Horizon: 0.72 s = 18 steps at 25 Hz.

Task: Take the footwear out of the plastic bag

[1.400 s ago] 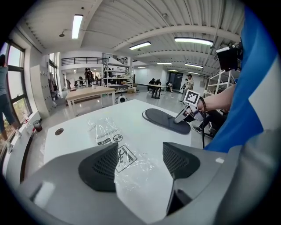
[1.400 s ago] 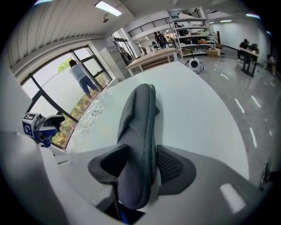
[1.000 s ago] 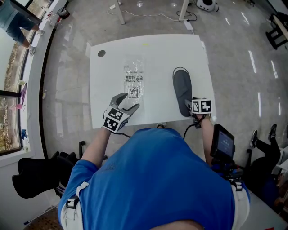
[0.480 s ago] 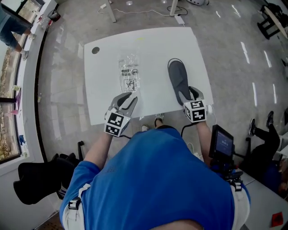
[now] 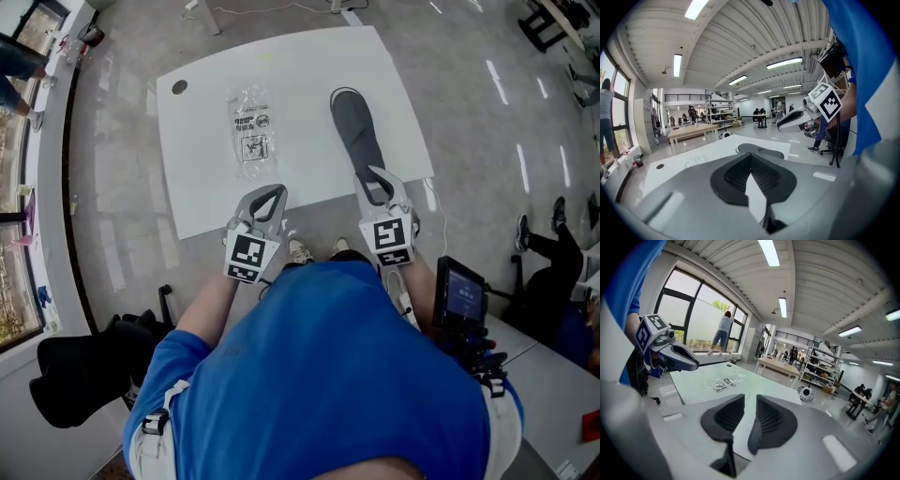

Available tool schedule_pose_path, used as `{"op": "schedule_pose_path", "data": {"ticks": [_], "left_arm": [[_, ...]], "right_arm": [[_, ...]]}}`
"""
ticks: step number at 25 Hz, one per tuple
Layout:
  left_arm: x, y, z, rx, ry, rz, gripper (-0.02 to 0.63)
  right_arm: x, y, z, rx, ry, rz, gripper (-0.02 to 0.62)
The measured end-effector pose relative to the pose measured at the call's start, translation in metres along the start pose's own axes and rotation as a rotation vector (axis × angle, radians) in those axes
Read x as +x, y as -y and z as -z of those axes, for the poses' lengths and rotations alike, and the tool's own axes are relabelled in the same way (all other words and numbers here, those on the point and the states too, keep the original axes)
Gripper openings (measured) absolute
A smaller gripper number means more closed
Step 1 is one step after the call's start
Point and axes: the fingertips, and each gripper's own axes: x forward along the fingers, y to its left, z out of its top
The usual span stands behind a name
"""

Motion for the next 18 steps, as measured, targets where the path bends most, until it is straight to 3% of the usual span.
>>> {"op": "schedule_pose_path", "data": {"ticks": [5, 9, 18], "left_arm": [[-0.005, 0.028, -0.006, 0.018, 0.017, -0.053, 0.006], [-0.020, 0.059, -0.028, 0.005, 0.021, -0.112, 0.006], [-0.027, 0.101, -0.010, -0.050, 0.009, -0.201, 0.006]], "right_arm": [[-0.027, -0.011, -0.003, 0.002, 0.068, -0.037, 0.005], [-0.070, -0.010, -0.007, 0.035, 0.089, -0.077, 0.003], [-0.098, -0.024, 0.030, 0.150, 0.102, -0.142, 0.003]]}}
